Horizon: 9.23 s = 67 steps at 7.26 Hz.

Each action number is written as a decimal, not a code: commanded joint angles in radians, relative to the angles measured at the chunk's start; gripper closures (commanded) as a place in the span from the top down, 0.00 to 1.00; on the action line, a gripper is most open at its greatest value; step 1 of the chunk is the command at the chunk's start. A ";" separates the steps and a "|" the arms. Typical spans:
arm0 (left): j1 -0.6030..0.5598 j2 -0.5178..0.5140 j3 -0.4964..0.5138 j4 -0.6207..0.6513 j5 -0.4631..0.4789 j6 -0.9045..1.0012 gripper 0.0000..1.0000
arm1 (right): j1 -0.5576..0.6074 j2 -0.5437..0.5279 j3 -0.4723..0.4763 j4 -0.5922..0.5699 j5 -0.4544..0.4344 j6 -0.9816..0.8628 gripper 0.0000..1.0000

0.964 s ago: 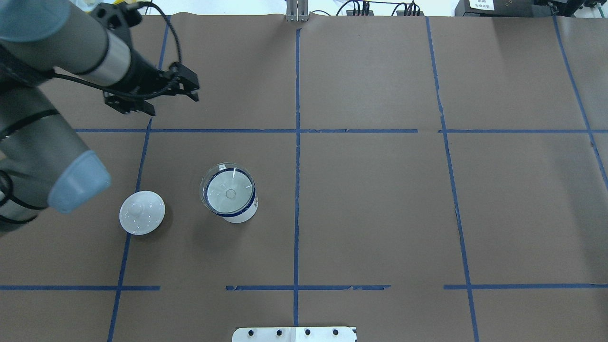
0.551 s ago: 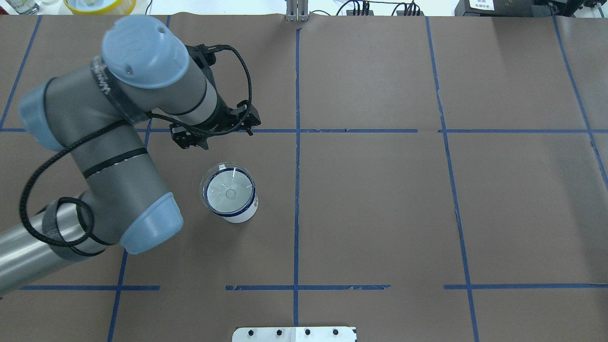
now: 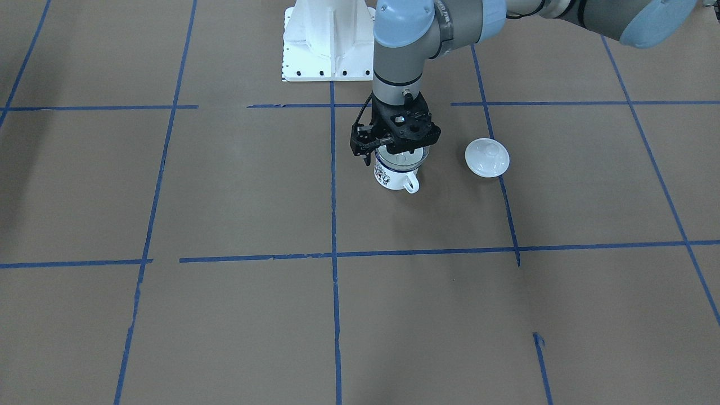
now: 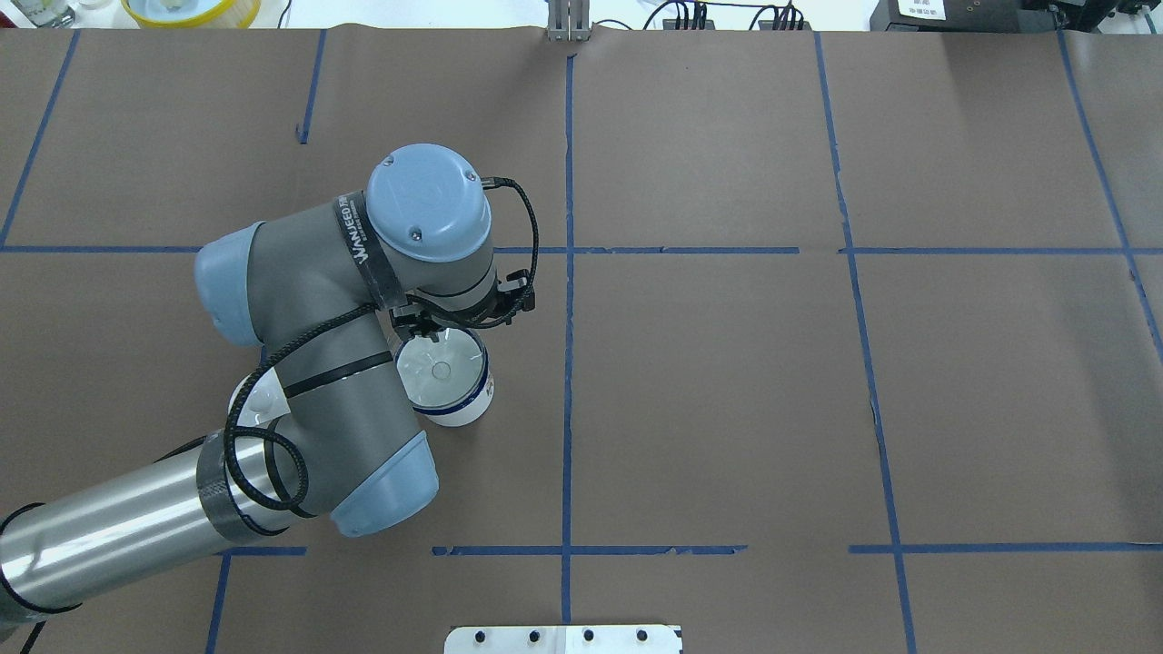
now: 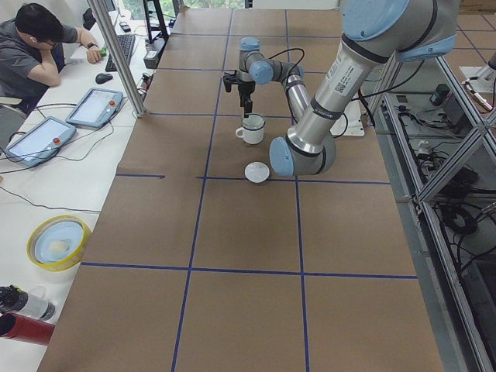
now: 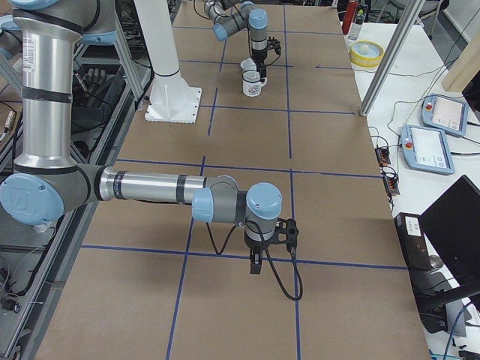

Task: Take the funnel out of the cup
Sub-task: 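Lower the left gripper and close it on the funnel's stem, then lift the funnel out of the mug with the left gripper, moving farther away, then lower the held funnel onto the table farther from the robot, then open the left gripper and draw it back from the funnel, then move the left gripper over the white lid beside the mug, then lower the left gripper and grasp the white lid by its knob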

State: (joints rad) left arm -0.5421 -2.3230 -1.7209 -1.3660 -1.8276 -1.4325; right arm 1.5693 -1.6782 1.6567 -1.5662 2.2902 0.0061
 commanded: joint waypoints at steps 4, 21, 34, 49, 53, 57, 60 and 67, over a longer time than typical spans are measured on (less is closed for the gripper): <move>0.005 -0.004 -0.006 0.002 -0.002 0.009 0.42 | 0.000 0.000 0.000 0.000 0.000 0.000 1.00; -0.277 0.059 -0.252 -0.159 0.112 -0.451 0.00 | 0.000 0.000 0.000 0.000 0.000 0.000 1.00; -0.213 0.097 0.573 -1.053 0.608 -0.977 0.00 | 0.000 0.000 0.000 0.000 0.000 0.000 1.00; -0.389 0.413 -0.326 -0.324 -0.131 0.126 1.00 | 0.000 0.000 0.000 0.000 0.000 0.000 1.00; -0.288 0.718 -0.442 -0.291 -0.164 0.331 1.00 | 0.000 0.000 0.000 0.000 0.000 0.000 1.00; -0.092 0.761 -0.292 -0.533 -0.147 0.190 1.00 | 0.000 0.000 -0.002 0.000 0.000 0.000 1.00; -0.072 0.684 -0.226 -0.529 -0.102 0.179 0.97 | 0.000 0.000 0.000 0.000 0.000 0.000 1.00; -0.047 0.649 -0.187 -0.519 -0.102 0.158 0.90 | 0.000 0.000 0.000 0.000 0.000 0.000 1.00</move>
State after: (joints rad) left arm -0.5916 -1.6753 -1.9070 -1.8881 -1.9298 -1.2756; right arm 1.5693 -1.6782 1.6564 -1.5662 2.2903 0.0061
